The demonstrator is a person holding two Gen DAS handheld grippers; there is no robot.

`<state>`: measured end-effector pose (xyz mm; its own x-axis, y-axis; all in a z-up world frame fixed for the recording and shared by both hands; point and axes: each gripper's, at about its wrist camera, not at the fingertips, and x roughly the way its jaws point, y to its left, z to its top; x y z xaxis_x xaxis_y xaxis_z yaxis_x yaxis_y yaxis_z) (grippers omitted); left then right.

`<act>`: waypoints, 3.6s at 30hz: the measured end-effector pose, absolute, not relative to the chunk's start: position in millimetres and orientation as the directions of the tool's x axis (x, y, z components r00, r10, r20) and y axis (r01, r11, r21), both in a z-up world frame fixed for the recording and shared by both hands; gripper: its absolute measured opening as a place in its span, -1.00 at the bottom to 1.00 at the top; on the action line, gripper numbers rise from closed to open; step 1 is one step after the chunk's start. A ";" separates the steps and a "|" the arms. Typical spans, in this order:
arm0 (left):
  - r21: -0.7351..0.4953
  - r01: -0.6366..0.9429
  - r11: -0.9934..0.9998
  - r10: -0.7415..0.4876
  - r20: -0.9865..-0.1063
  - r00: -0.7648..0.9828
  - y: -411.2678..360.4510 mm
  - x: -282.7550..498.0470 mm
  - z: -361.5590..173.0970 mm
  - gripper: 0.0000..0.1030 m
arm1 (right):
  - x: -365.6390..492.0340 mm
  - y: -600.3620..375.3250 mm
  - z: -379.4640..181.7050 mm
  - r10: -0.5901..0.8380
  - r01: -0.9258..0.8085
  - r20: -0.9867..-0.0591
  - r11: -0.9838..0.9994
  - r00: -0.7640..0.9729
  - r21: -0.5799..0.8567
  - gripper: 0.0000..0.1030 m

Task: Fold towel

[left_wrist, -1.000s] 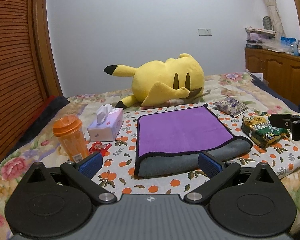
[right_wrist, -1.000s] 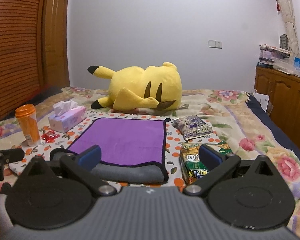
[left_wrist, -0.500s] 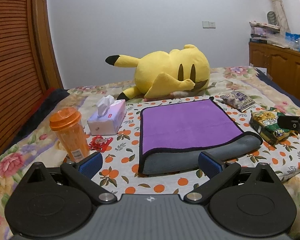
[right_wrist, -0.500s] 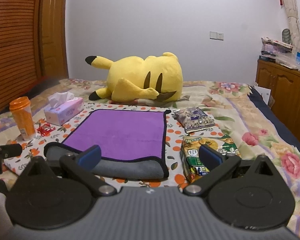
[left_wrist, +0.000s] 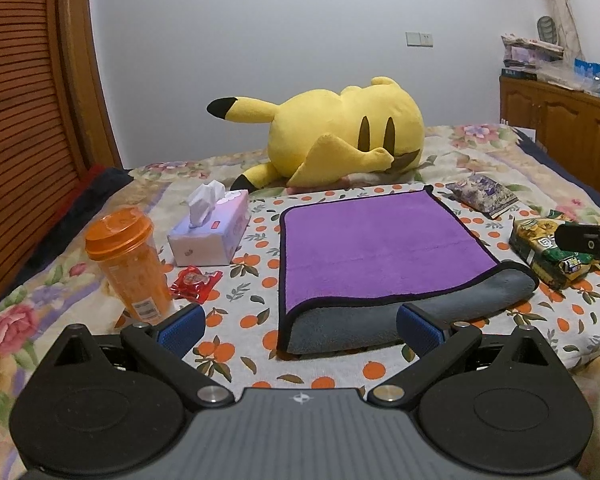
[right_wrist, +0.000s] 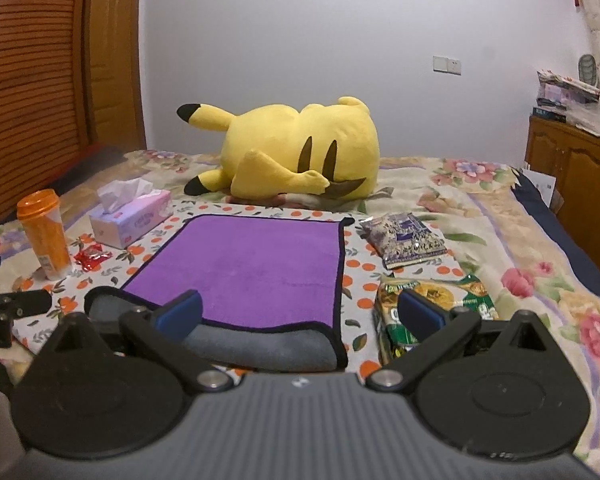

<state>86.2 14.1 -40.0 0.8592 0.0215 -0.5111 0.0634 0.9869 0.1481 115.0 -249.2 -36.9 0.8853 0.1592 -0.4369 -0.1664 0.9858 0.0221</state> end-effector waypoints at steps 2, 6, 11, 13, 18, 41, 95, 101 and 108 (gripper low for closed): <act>0.149 0.066 0.987 0.020 -0.515 0.857 14.4 89.7 -41.5 1.00 | 119.6 -247.7 -37.7 0.164 -0.173 -0.439 0.985 0.883 0.019 1.00; 0.152 0.071 0.986 0.019 -0.525 0.851 14.8 97.3 -45.0 1.00 | 127.6 -245.7 -40.6 0.175 -0.189 -0.451 0.982 0.875 0.016 1.00; 0.158 0.082 0.984 0.016 -0.536 0.844 14.2 108.4 -49.7 1.00 | 137.1 -243.3 -44.7 0.187 -0.206 -0.471 0.978 0.862 0.010 1.00; 0.160 0.087 0.983 0.014 -0.542 0.840 14.0 113.0 -51.8 1.00 | 141.4 -242.9 -45.6 0.192 -0.213 -0.478 0.977 0.857 0.010 1.00; 0.171 0.103 0.980 0.009 -0.555 0.831 13.4 123.5 -58.4 1.00 | 152.8 -240.0 -48.1 0.205 -0.233 -0.491 0.972 0.847 0.004 1.00; 0.108 0.158 0.981 -0.050 -0.654 0.754 28.1 174.0 -83.9 0.80 | 193.7 -242.9 -77.0 0.221 -0.268 -0.628 0.963 0.746 0.022 0.95; 0.029 0.201 0.979 -0.131 -0.666 0.734 40.1 180.2 -87.3 -0.87 | 209.6 -259.8 -98.2 0.219 -0.265 -0.725 0.963 0.653 0.052 -0.82; 0.029 0.202 0.979 -0.140 -0.622 0.770 39.3 173.8 -75.4 -0.87 | 209.3 -261.8 -91.5 0.222 -0.260 -0.697 0.964 0.682 0.053 -0.83; 0.026 0.202 0.979 -0.149 -0.583 0.798 38.9 168.9 -64.5 -0.87 | 210.5 -265.1 -86.0 0.227 -0.256 -0.667 0.965 0.709 0.056 -0.83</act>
